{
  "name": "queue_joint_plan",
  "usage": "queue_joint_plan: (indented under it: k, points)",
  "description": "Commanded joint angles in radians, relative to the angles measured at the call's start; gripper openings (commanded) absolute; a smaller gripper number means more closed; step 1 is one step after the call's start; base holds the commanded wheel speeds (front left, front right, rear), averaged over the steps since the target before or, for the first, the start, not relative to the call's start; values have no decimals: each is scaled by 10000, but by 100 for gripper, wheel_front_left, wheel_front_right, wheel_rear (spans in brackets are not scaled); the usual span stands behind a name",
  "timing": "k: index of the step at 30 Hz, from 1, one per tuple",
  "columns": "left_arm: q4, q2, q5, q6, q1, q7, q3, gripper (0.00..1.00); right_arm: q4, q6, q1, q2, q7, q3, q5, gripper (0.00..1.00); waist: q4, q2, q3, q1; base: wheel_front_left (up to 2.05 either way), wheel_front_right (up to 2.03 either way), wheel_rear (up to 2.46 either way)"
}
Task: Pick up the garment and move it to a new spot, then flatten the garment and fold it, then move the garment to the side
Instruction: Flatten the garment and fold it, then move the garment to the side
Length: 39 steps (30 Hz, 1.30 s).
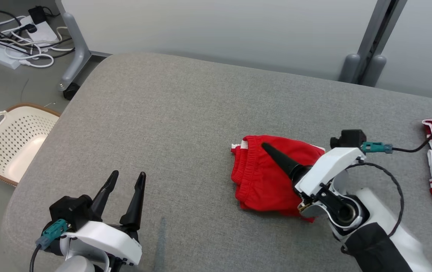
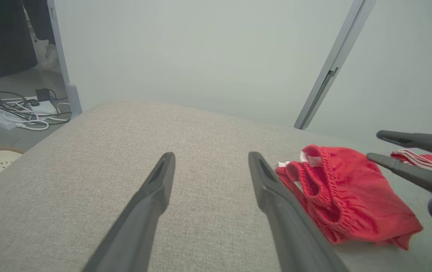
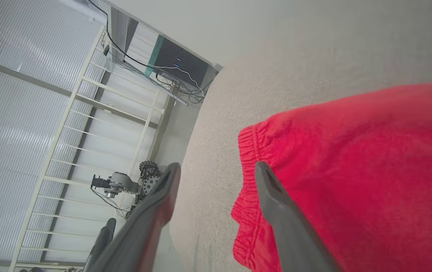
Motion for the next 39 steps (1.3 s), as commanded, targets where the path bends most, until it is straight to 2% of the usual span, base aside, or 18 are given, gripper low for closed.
queue_joint_plan:
  k: [1,5,9,13,20,28,38,39]
  points:
    - [-2,56,85,21,-35,-50,58,100,-67,25,126,-179,-97,-51,-50,100,-101,0,-94,0,0,0,0]
    - [-118,134,83,80,107,-61,107,100,-605,25,338,-803,-487,-122,-427,100,-313,0,-258,0,0,0,0]
    - [-225,148,89,127,195,-50,90,100,-513,25,544,-1562,-894,-158,-1378,100,-414,0,-345,0,0,0,0]
    - [-296,187,93,159,242,-8,39,100,5,25,615,-1746,-845,-276,-1987,100,-437,0,-331,0,0,0,0]
    - [-374,212,101,155,98,29,-15,100,1320,25,254,-1193,-453,-603,-2337,100,-301,0,-180,0,0,0,0]
    - [-346,148,90,96,39,10,-22,100,2911,25,-200,-697,503,-833,-2031,100,-11,0,-30,0,0,0,0]
    - [-227,8,63,21,-52,-33,-4,100,4044,9,-381,-319,1086,-932,-1636,100,206,0,114,0,0,0,0]
    - [-217,-5,79,20,-68,-40,-9,100,4135,5,-439,-282,1081,-931,-1615,71,221,0,117,0,0,0,0]
